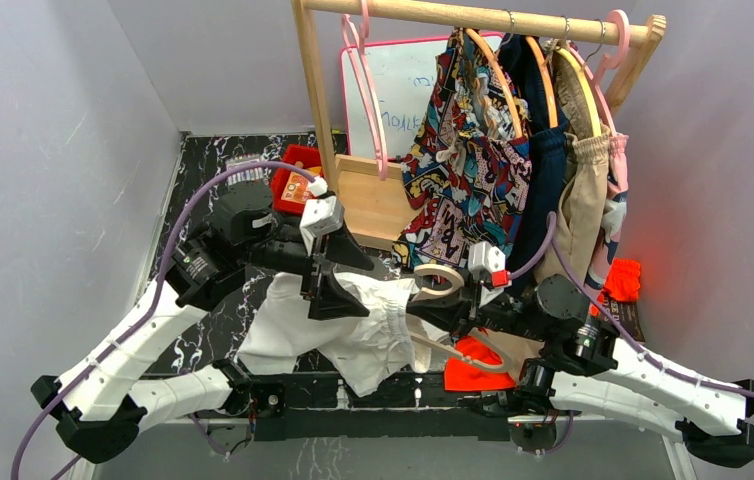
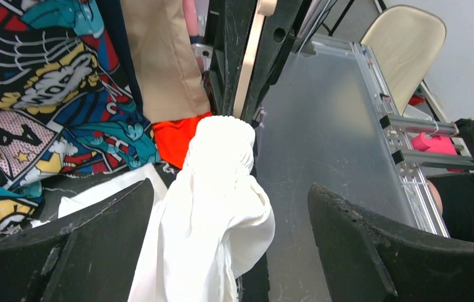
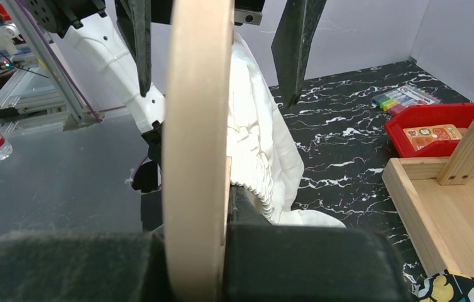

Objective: Place the shorts on the hanger
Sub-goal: Hang the shorts on the hanger.

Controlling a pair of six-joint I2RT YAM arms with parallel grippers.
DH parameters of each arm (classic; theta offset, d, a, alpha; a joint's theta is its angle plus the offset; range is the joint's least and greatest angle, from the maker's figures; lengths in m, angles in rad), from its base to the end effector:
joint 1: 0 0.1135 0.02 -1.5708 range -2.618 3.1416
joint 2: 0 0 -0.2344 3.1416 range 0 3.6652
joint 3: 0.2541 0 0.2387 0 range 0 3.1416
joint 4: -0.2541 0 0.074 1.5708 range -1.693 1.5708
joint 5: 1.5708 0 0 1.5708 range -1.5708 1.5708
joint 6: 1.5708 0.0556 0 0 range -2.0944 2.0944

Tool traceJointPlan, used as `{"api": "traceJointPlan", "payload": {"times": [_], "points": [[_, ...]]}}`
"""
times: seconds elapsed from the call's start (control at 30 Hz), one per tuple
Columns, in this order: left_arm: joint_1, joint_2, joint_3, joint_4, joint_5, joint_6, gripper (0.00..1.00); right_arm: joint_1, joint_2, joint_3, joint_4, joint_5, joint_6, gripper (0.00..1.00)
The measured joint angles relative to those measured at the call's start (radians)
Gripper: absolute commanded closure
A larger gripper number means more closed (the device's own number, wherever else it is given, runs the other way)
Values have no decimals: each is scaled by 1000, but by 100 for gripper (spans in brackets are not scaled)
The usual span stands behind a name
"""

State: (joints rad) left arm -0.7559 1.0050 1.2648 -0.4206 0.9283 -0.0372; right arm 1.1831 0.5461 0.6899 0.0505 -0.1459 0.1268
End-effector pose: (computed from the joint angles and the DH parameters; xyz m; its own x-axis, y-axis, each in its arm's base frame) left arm 0.1209 -0.1752 0.4115 -0.1531 0.1137 -0.9817 0.9810 -0.1019 -0.1648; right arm 0.0554 0.1570 0.3526 -0.0502 0.2079 -0.9769 -0.9713 0.2174 0.0962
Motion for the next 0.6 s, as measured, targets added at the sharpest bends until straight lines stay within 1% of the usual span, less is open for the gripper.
{"api": "traceJointPlan", "payload": {"times": [0.2, 0.33, 0.47, 0.6], "points": [[-39, 31, 0, -74, -64, 65, 12, 0, 32, 0, -1, 0, -4, 100], [-42, 35, 0, -109, -101, 103, 16, 0, 51, 0, -5, 0, -10, 100], [-45, 36, -1, -133, -121, 137, 22, 0, 70, 0, -11, 0, -18, 100], [-48, 45, -15, -142, -126, 161, 24, 0, 92, 2, -26, -6, -26, 100]]}}
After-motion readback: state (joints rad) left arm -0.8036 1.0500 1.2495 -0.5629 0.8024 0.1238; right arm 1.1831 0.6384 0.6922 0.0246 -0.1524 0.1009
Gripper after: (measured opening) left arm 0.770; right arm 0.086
